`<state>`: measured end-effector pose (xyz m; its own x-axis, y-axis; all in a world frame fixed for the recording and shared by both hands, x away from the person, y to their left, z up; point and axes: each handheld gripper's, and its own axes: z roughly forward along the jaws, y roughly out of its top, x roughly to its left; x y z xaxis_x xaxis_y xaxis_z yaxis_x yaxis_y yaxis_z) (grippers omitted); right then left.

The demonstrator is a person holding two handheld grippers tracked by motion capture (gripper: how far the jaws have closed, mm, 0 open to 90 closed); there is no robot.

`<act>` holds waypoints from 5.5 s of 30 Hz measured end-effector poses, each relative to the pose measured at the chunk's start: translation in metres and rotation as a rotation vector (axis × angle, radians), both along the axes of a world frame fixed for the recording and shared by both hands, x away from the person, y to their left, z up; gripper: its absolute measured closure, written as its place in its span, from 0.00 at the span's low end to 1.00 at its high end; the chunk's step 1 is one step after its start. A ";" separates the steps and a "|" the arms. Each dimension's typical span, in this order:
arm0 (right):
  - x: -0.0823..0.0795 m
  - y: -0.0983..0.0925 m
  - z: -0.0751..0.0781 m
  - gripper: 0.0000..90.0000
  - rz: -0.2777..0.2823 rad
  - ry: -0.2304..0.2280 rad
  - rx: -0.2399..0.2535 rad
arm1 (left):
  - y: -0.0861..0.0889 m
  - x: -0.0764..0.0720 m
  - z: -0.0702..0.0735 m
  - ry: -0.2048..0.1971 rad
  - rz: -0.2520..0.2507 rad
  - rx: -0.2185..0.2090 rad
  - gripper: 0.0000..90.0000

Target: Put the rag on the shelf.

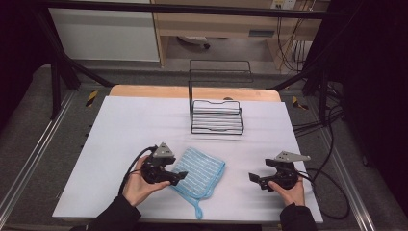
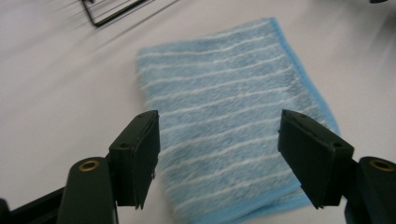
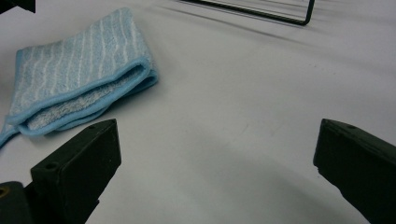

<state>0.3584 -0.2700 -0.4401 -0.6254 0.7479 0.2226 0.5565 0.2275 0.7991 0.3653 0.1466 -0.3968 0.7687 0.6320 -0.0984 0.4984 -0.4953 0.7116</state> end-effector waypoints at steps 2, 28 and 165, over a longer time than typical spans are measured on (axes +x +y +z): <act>0.000 0.001 0.000 0.02 -0.001 0.006 0.003 | 0.009 0.001 -0.004 0.006 0.017 0.004 0.36; 0.007 0.066 0.009 0.13 -0.015 0.001 -0.006 | 0.016 -0.004 -0.044 0.139 0.007 0.003 0.69; 0.016 0.075 0.004 0.02 0.051 0.018 -0.022 | 0.018 0.071 -0.025 0.012 0.204 -0.025 0.38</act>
<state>0.3742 -0.1951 -0.4360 -0.6586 0.7201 0.2183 0.5583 0.2732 0.7834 0.4361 0.1646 -0.4214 0.6239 0.7715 -0.1243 0.5948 -0.3656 0.7159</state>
